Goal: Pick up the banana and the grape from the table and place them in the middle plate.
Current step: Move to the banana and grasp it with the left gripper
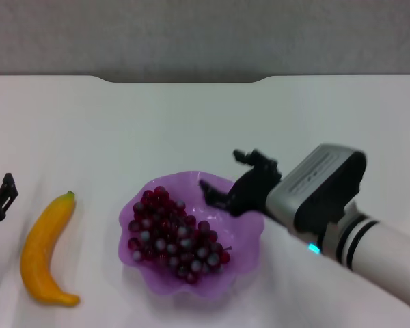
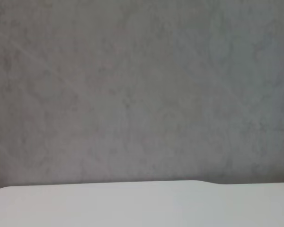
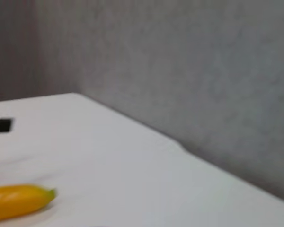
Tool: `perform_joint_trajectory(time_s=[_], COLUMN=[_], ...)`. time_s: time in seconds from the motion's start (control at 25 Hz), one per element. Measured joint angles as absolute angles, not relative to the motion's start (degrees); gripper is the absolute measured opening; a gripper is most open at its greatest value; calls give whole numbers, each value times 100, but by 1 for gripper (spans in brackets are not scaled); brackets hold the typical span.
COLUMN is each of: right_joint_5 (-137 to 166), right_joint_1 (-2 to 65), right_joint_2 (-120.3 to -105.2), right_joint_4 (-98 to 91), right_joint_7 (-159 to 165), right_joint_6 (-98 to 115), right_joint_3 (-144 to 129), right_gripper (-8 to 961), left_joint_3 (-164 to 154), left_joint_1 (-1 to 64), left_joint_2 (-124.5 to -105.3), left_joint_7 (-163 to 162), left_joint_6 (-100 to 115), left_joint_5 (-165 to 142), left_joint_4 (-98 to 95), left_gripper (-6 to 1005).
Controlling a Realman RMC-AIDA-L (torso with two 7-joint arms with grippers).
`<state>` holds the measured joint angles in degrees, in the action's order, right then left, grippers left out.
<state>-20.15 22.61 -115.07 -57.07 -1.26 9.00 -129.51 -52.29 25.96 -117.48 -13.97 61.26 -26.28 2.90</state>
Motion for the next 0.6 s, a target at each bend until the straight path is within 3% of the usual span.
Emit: perform_joint_trajectory(time_s=[0.4,0.6], right_joint_5=[-2010,-2016], right_joint_1=[2128,1750], right_joint_2=[-11485,-11486], right_joint_4=[-5756,-5811], right_joint_7=[-790,-1120], right_joint_6=[939,1094], right_joint_3=[-11489,-10800], right_gripper=[851,785], left_joint_3=[-5229,-5224], left_joint_1=[2557,2557], left_joint_2=[-11736,-11731], left_joint_7=[-1397,-1397], left_joint_6=[6125,6126], left_joint_5=[-2628,-2628], left_joint_4=[290,290], left_gripper=[848,848])
